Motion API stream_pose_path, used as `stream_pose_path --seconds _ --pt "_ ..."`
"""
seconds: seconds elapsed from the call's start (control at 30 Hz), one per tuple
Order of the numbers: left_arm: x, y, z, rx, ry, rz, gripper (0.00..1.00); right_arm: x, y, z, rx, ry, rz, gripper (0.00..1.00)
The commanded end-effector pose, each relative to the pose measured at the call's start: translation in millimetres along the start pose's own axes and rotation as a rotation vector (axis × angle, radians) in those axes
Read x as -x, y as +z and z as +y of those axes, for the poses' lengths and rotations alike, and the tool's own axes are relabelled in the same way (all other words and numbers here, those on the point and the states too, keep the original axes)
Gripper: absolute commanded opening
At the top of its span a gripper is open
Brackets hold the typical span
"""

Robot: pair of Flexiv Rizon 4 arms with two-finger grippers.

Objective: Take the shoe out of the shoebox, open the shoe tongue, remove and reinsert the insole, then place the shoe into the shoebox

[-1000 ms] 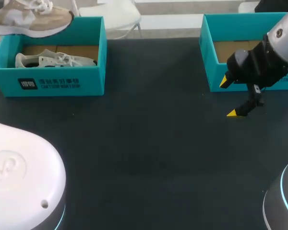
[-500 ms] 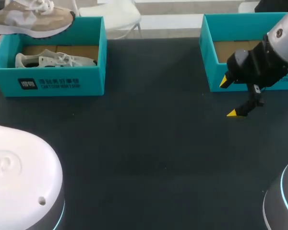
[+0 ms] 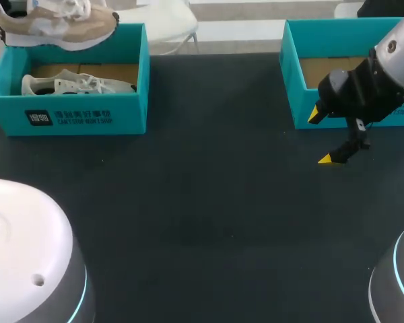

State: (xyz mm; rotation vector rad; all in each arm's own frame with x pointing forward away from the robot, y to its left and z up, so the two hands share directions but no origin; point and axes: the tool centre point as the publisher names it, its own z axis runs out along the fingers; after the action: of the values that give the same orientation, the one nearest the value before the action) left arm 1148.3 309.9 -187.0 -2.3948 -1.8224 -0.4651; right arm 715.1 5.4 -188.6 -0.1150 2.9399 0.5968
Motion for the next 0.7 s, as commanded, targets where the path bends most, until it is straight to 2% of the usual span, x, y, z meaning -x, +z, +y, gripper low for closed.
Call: stream_pose_path --seconds 0.03,0.4,0.7 --pt "7.4 15 4 0.019 0.004 0.006 0.00 0.5 2 0.0 -0.001 0.000 0.000 1.00" --pt "22.5 55 14 0.014 -0.058 -0.019 0.00 0.5 2 0.0 -0.001 0.000 0.000 1.00" --pt "21.6 82 28 -0.017 -0.084 -0.034 0.00 0.5 2 0.0 -0.001 0.000 0.000 1.00"
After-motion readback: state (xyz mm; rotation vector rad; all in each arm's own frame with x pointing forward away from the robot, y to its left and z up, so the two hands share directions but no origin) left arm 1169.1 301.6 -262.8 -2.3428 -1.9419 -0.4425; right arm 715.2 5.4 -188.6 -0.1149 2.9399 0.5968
